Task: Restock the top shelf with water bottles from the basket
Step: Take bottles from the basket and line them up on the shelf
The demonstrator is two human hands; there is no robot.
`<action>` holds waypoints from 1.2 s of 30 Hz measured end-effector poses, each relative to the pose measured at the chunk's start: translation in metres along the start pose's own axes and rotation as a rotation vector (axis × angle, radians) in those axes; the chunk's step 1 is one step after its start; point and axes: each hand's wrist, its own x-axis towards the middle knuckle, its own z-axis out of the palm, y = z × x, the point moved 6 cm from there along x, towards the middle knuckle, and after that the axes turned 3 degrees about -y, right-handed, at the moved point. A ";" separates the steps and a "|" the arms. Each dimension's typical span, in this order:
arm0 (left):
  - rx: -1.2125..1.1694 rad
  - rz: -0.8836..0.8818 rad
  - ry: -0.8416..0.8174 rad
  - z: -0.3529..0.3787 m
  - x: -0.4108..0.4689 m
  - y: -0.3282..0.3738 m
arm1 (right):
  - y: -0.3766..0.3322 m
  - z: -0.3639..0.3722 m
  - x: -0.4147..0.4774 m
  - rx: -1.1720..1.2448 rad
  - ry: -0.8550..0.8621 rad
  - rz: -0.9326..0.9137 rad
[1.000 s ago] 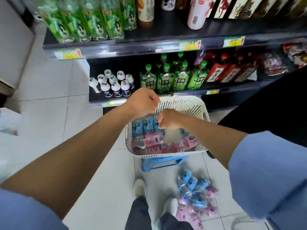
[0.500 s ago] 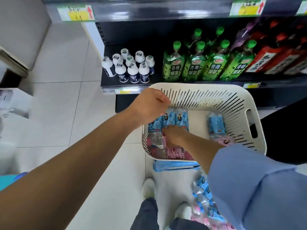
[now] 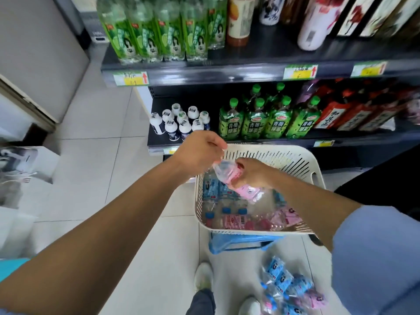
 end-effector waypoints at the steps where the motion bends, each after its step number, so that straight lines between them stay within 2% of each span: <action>1: 0.000 0.010 0.022 -0.006 -0.012 0.016 | -0.010 -0.019 -0.018 0.113 0.022 -0.012; 3: -0.013 0.030 0.048 -0.013 -0.017 0.029 | -0.025 -0.046 -0.035 0.313 0.038 -0.061; 8: -0.032 0.131 0.161 -0.047 -0.073 0.122 | -0.103 -0.150 -0.136 0.746 0.114 -0.286; 12: 0.001 0.256 0.243 -0.068 -0.107 0.188 | -0.167 -0.203 -0.199 0.884 0.109 -0.474; 18: 0.002 0.384 0.418 -0.105 -0.144 0.254 | -0.238 -0.237 -0.254 1.077 0.008 -0.664; 23: 0.014 0.425 0.480 -0.132 -0.148 0.283 | -0.280 -0.253 -0.259 1.142 0.019 -0.627; 29: 0.048 0.488 0.525 -0.195 -0.133 0.309 | -0.336 -0.294 -0.237 1.118 0.130 -0.649; 32: 0.049 0.493 0.538 -0.233 -0.117 0.317 | -0.368 -0.319 -0.218 1.040 0.217 -0.675; 36: 0.036 0.468 0.531 -0.274 -0.085 0.321 | -0.409 -0.352 -0.189 0.917 0.429 -0.746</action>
